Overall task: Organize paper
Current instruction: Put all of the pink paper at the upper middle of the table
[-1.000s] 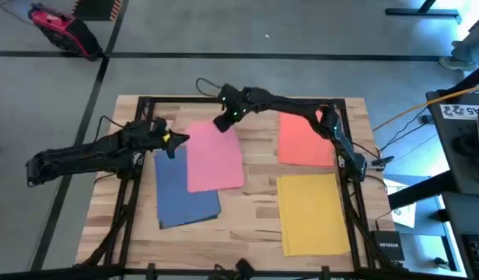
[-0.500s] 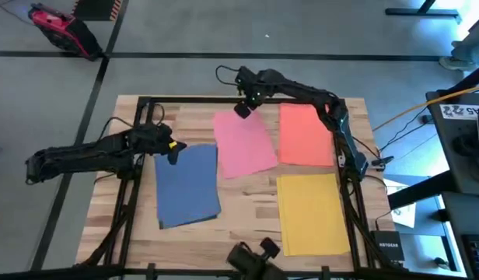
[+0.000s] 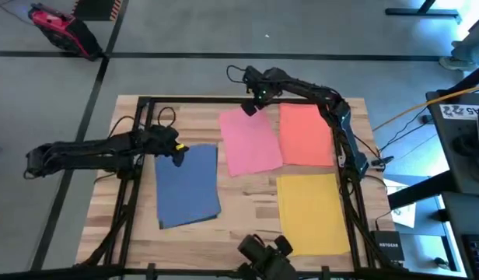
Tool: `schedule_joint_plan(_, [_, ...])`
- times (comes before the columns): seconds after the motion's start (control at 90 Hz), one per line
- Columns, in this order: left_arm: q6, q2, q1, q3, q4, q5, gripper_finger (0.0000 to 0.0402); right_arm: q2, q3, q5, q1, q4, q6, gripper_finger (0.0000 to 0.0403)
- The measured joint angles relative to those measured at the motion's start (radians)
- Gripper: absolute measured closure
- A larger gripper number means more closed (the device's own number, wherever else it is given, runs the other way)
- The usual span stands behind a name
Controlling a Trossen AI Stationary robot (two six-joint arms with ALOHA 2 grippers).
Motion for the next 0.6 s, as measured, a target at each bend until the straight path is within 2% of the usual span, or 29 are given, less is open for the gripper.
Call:
schedule_joint_plan(0.233, [-0.019, 0.064, 0.0, 0.0, 0.088, 0.0, 0.0402, 0.0, -0.044, -0.018, -0.048, 0.0, 0.065, 0.0403])
schedule_joint_plan(0.6, [-0.056, 0.135, 0.0, 0.0, 0.113, -0.012, 0.0402, 0.0, -0.056, -0.076, -0.114, 0.081, 0.125, 0.0403])
